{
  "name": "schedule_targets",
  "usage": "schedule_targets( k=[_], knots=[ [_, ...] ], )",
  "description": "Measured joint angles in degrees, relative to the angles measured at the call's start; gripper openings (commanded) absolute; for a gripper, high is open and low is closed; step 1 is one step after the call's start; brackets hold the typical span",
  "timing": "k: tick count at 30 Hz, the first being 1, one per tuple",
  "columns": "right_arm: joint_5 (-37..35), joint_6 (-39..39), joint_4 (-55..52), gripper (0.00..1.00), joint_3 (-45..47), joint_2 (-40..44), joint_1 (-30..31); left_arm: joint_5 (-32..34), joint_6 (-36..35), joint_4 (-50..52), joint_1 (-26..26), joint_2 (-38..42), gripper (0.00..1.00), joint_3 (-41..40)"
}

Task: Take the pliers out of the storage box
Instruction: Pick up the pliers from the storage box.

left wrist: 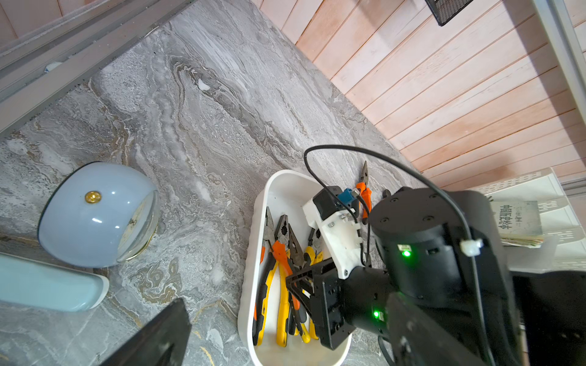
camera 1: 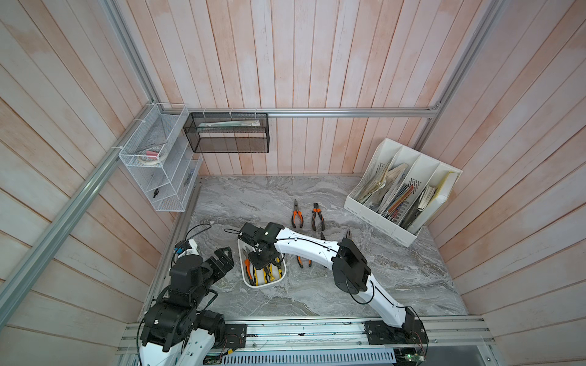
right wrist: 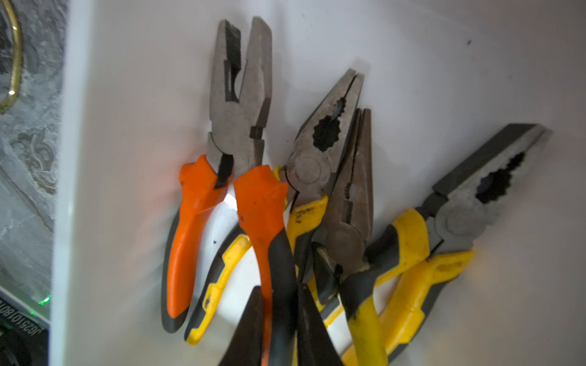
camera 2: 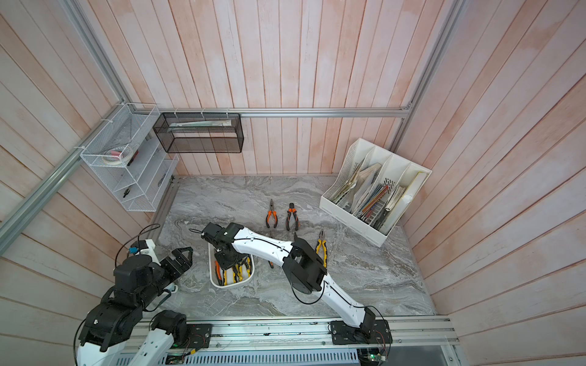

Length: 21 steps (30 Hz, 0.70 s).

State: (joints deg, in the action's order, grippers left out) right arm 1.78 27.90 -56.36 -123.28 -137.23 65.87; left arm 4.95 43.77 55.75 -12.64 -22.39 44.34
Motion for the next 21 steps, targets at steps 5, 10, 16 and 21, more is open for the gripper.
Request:
schedule_targets(
  k=[5, 10, 16, 21],
  knots=[
    [-1.64, 1.29, 3.41, 0.00, 5.68, 4.31, -0.02, 0.00, 0.00, 0.00, 0.00, 0.02, 1.00, 0.00],
    [-2.82, 3.02, 7.02, 0.00, 11.17, 10.69, -0.66, 0.00, -0.02, 0.00, 0.00, 0.00, 1.00, 0.00],
    [-3.19, 5.25, 13.99, 0.00, 21.53, 20.28, -3.41, 0.00, -0.02, 0.00, 0.00, 0.02, 1.00, 0.00],
    [-2.29, 7.23, 19.82, 0.00, 31.63, 27.87, -8.07, 0.00, -0.02, 0.00, 0.00, 0.00, 1.00, 0.00]
  ],
)
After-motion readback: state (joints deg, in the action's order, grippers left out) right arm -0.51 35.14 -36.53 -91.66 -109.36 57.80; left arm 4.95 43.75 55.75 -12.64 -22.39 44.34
